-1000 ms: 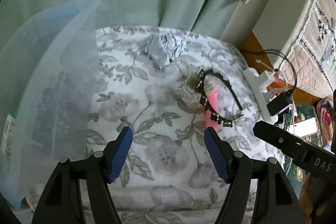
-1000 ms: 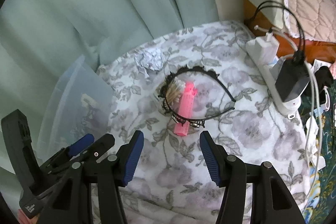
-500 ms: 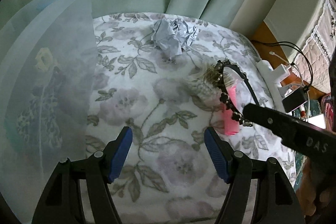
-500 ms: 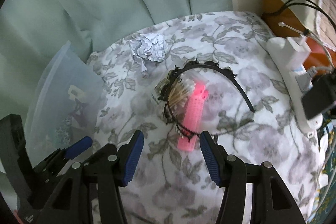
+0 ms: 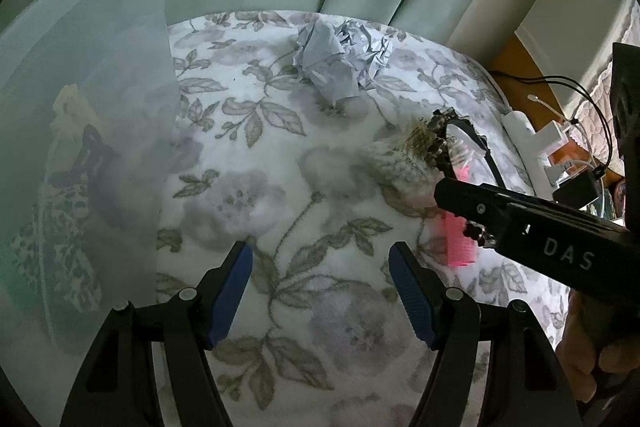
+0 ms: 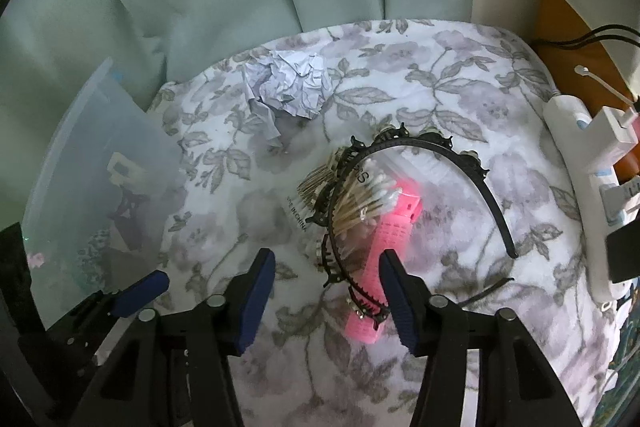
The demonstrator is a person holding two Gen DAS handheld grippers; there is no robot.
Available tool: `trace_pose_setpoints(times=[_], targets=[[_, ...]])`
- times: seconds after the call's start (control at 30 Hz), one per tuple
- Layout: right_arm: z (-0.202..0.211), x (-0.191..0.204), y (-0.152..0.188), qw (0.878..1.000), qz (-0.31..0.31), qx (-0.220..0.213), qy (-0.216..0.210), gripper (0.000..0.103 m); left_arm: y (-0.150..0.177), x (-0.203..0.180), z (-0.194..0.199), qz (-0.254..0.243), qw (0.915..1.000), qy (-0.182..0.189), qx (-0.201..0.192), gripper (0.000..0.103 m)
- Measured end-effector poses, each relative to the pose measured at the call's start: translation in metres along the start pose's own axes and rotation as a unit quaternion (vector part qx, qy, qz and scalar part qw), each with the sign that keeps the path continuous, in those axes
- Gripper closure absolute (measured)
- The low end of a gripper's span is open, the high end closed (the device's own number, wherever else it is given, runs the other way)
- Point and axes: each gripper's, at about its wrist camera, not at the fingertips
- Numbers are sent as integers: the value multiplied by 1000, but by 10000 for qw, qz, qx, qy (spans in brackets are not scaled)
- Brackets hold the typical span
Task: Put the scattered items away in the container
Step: 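Grasp the black headband with the right tool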
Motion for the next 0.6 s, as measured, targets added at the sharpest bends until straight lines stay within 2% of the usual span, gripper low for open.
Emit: trace_pose_setpoints(times=[0.2, 0.33, 0.6], targets=[[-12, -6, 0, 9998, -89, 177, 61, 76, -3, -1, -6, -36, 10000, 22, 14, 31], [-8, -10, 0, 9999, -110, 114, -4, 81, -7, -8, -8, -138, 9998, 97, -55, 31], [12, -29, -6, 9993, -317, -171, 27, 84, -19, -32, -14, -576, 9960, 604, -318, 31]])
Point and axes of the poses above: each gripper's, at about its wrist camera, not at the fingertips, and z roughly against the way its jaws point, x to its left, y to its underside
